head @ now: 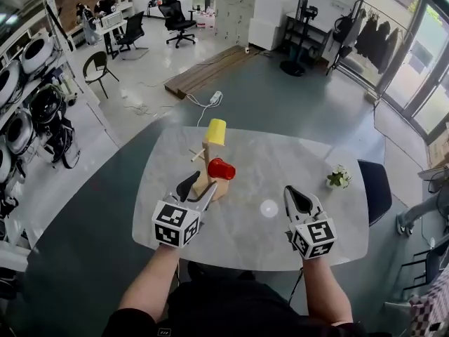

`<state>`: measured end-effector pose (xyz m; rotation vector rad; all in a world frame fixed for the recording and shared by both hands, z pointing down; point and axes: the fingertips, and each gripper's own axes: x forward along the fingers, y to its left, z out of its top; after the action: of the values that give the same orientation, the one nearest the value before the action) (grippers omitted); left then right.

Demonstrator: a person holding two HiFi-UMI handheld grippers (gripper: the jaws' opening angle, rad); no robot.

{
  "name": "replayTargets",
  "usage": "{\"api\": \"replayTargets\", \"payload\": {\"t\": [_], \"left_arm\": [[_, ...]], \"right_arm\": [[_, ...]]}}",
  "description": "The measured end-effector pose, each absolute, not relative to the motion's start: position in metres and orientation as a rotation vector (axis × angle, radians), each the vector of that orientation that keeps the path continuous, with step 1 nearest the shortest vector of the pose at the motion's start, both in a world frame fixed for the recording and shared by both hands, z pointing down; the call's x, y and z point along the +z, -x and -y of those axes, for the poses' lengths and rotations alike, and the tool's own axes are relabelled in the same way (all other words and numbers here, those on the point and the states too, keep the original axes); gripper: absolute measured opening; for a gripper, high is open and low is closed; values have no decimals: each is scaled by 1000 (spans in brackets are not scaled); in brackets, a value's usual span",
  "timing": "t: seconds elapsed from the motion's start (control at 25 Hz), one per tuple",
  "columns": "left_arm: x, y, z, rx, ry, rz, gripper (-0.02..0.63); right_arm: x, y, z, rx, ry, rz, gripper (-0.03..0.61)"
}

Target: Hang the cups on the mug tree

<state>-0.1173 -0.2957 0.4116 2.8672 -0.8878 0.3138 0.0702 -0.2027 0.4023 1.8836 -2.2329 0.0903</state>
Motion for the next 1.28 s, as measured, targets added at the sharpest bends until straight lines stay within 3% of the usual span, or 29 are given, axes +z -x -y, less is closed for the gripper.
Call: {"api": "replayTargets", "payload": {"t": [0.6, 1.28], "left_arm": [[411, 40, 225, 349, -2970, 728, 215], [460, -169, 67, 443, -3007, 81, 235]], "right_arm": [[392, -144, 127, 107, -2079, 2242, 12], [431, -300, -46, 352, -2468, 1907, 12]]}}
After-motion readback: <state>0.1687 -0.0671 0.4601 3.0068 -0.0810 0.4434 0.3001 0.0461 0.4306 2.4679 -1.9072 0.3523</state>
